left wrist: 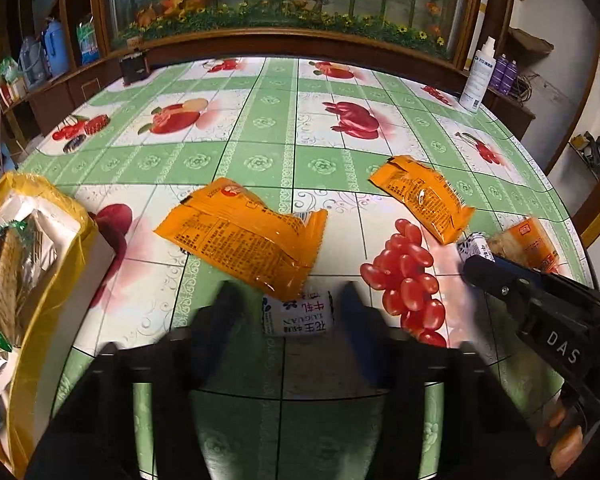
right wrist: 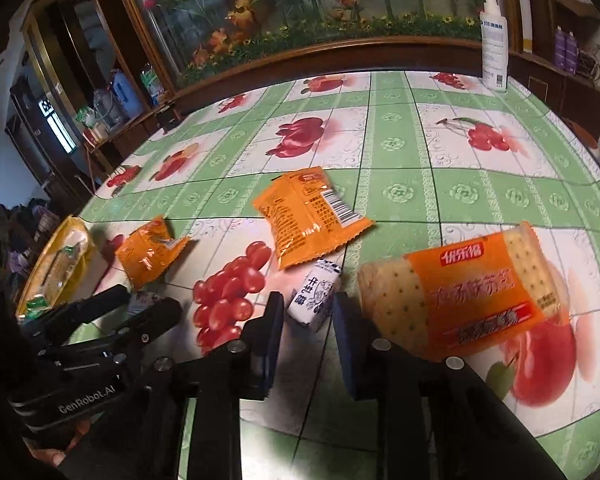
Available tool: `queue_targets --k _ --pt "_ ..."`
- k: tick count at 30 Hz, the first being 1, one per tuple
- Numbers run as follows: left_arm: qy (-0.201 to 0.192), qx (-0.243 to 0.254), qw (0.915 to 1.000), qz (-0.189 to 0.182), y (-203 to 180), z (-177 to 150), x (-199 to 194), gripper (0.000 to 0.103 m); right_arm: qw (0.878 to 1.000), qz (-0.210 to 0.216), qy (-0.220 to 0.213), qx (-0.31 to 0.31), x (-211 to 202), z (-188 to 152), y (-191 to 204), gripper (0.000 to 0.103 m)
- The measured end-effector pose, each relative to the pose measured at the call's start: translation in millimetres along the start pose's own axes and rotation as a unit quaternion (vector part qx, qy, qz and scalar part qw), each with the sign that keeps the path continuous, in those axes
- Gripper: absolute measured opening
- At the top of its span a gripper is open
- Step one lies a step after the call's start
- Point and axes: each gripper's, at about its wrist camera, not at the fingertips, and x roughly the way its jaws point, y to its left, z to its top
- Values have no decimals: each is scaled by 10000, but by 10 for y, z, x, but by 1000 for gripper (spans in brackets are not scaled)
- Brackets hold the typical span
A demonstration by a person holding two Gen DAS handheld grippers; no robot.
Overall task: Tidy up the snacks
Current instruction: 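Grasp a white milk packet with the left tool while the right grasps a small white packet, then carry both small white packets over the white tray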
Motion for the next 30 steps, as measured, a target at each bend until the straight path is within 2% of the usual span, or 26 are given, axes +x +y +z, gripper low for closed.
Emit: queue_targets --k 8,11,14,18,21,27,30 --pt "85 -517 9973 -524 303 -159 -163 28 9997 202 -169 -1 -81 -29 -5 15" --pt "93 -684 9958 -598 414 -295 -339 28 9973 656 -122 299 -99 -54 -63 15" --pt "16 -841 9940 -694 562 -421 -561 28 9962 795 -207 281 -208 -83 20 15" --pt "-156 -982 9924 -720 784 -554 -846 28 9914 1213 -399 283 -411 -177 185 14" --pt "-257 -1086 9919 -599 952 -623 -1018 28 9847 1623 -508 390 -573 -355 317 14" --pt "-394 -1158 9925 -29 1195 -768 -1223 29 9729 2191 -584 453 -816 -596 602 14" --pt "-452 -1218 9915 60 1298 -841 -1308 29 9668 2463 -527 435 -877 -664 752 14"
